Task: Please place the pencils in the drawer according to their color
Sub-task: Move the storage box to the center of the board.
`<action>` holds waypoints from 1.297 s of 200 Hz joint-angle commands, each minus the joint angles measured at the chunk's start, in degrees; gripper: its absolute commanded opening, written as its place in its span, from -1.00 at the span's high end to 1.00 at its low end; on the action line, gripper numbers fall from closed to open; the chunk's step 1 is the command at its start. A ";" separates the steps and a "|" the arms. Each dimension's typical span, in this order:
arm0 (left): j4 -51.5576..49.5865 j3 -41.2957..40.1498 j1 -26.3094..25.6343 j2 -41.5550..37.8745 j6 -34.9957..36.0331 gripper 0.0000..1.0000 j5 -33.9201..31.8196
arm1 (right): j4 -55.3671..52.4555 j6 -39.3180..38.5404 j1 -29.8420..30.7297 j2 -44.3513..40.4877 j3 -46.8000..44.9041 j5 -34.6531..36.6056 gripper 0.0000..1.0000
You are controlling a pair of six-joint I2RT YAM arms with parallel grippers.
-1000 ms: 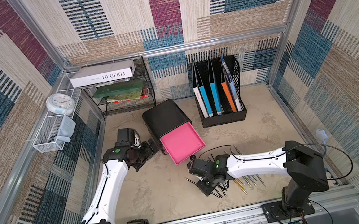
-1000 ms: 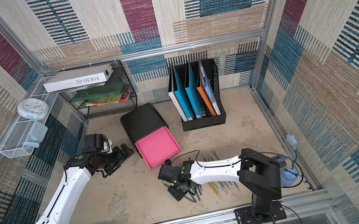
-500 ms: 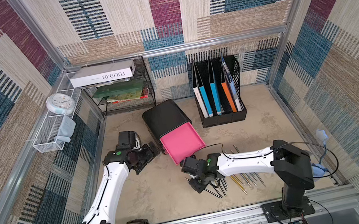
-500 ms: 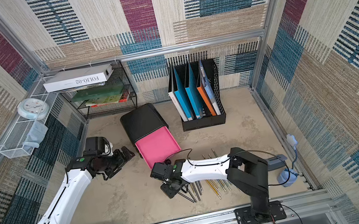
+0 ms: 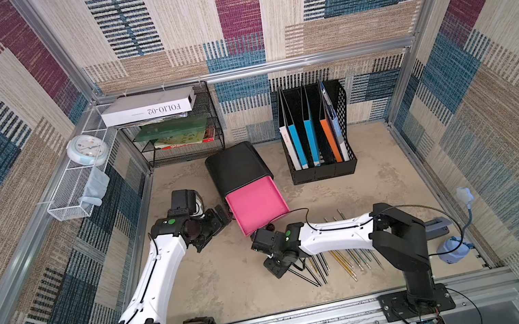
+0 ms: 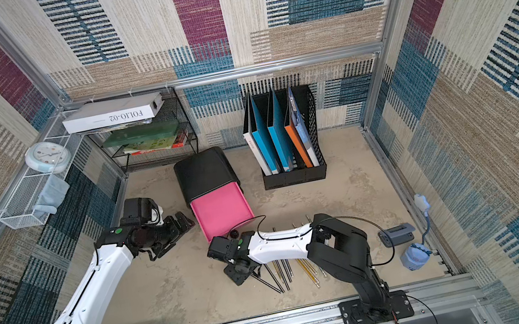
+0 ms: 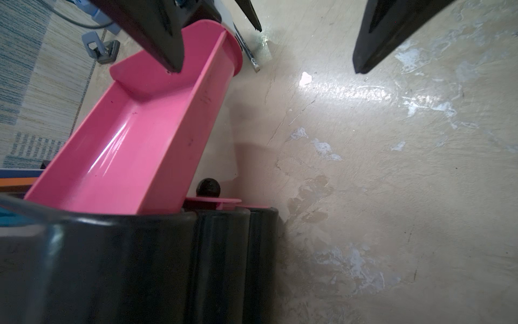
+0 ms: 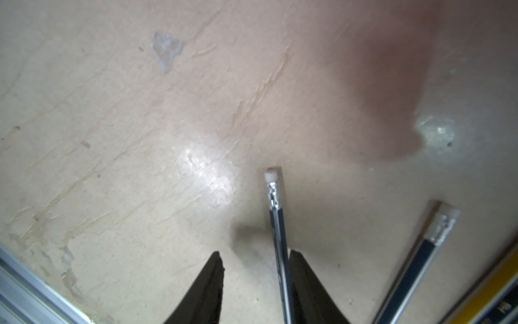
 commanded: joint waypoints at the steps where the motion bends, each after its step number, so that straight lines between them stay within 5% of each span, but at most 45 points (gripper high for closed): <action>1: 0.85 0.06 -0.02 -0.27 -0.28 -0.96 0.78 | -1.31 -0.99 -0.14 1.45 1.58 2.88 0.15; 131: 0.73 0.40 -0.05 -0.24 -0.13 -0.96 0.78 | 0.21 -1.94 -2.64 5.74 3.22 1.12 0.24; 259: 0.79 0.49 -0.04 0.12 -0.04 -0.97 0.53 | 2.05 -1.11 -2.65 2.32 -2.00 -2.41 1.00</action>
